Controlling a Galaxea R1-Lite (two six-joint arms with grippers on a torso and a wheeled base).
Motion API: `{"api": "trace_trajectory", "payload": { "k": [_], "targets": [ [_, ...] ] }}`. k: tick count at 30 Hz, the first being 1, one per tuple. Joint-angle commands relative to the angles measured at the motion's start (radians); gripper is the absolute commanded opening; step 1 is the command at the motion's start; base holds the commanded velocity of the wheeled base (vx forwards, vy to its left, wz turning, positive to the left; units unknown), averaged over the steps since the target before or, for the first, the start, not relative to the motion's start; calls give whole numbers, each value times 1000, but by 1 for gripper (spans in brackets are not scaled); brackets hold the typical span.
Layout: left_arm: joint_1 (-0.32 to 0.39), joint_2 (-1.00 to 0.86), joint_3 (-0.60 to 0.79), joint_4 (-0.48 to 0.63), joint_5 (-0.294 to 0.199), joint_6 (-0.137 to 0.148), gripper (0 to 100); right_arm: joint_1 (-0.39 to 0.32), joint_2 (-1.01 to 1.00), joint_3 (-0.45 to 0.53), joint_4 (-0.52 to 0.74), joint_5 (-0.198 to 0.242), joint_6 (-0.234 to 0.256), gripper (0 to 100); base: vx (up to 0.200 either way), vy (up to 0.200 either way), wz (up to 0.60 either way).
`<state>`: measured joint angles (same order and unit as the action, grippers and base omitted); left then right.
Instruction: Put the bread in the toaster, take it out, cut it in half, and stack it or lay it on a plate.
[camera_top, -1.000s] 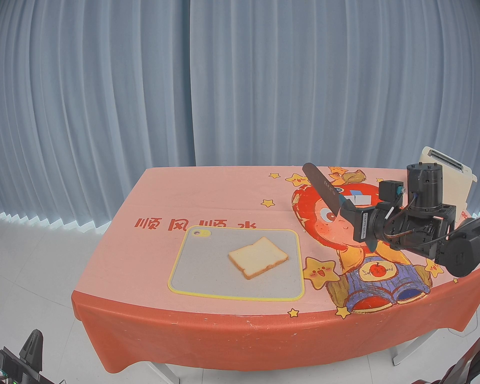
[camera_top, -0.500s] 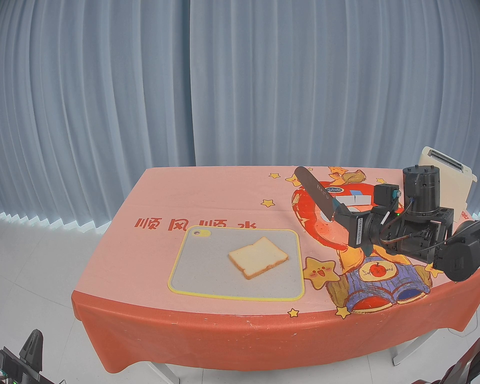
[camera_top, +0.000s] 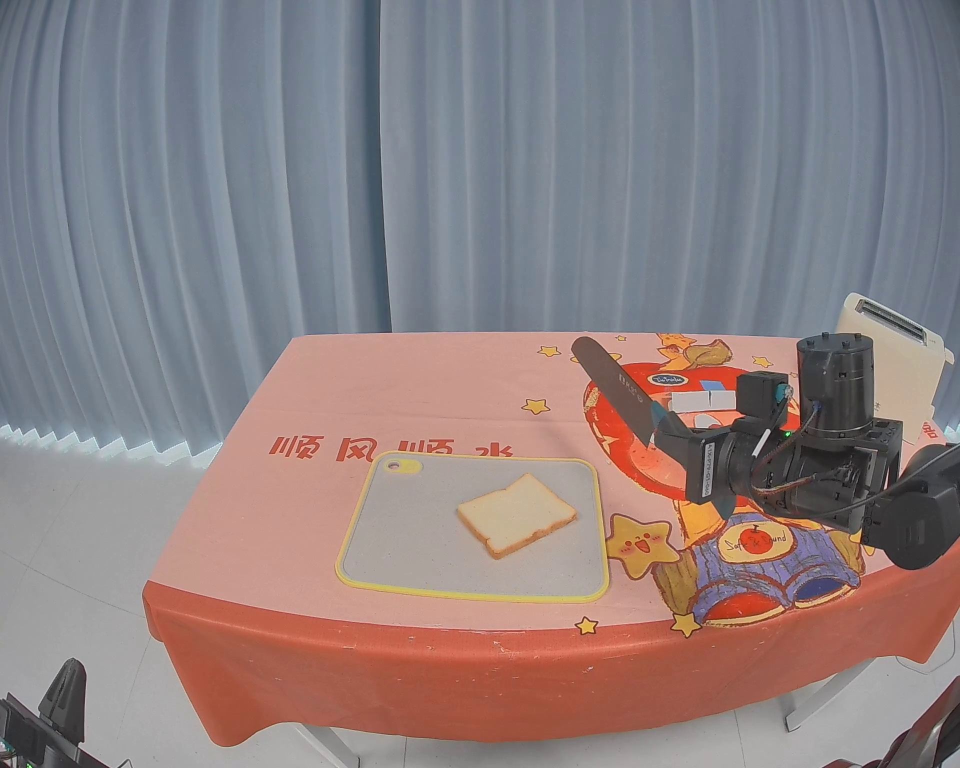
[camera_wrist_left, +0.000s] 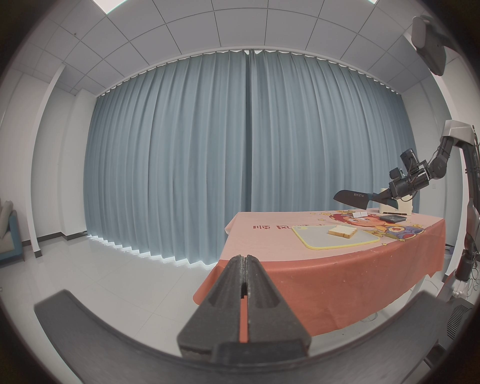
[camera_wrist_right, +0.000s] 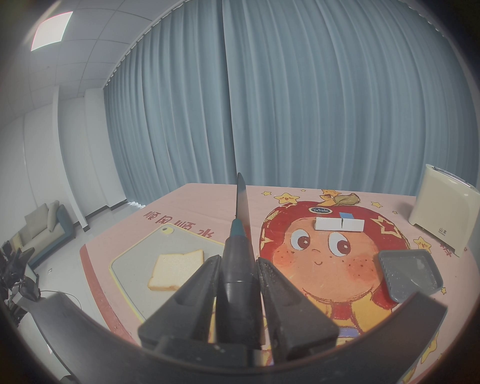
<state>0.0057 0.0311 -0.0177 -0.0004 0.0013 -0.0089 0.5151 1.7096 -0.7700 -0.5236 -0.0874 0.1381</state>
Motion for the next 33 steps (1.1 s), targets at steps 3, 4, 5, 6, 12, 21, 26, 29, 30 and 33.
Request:
{"api": "trace_trajectory", "payload": {
  "k": [3, 4, 5, 6, 12, 21, 26, 29, 30, 33],
  "targets": [
    [0, 1, 18, -1, 0, 0, 0, 5, -1, -17, 1, 9, -3, 0, 0, 0, 0],
    [0, 1, 18, -1, 0, 0, 0, 6, -1, -17, 1, 9, -3, 0, 0, 0, 0],
    [0, 1, 18, -1, 0, 0, 0, 16, 2, -22, 1, 9, -3, 0, 0, 0, 0],
    [0, 1, 18, 0, 0, 0, 0, 25, 4, -23, 1, 9, -3, 0, 0, 0, 0],
    [0, 1, 18, -1, 0, 0, 0, 95, 24, -15, 1, 8, 0, 0, 0, 0, 0],
    [0, 1, 18, 0, 0, 0, 0, 132, 13, 1, -1, 8, 3, 0, 0, 0, 0],
    [0, 1, 18, -1, 0, 0, 0, 148, 10, 3, -1, 3, 3, 0, 0, 0, 0],
    [0, 1, 18, -4, 3, -2, 0, 158, 12, 3, -1, 0, 5, 0, 0, 0, 0],
    [0, 1, 18, -4, 3, -2, 0, 158, 12, 3, -1, 0, 5, 0, 0, 0, 0],
    [0, 1, 18, -6, 3, 0, 0, 160, 19, 5, -1, 0, 15, 0, 0, 0, 0]
  ]
}}
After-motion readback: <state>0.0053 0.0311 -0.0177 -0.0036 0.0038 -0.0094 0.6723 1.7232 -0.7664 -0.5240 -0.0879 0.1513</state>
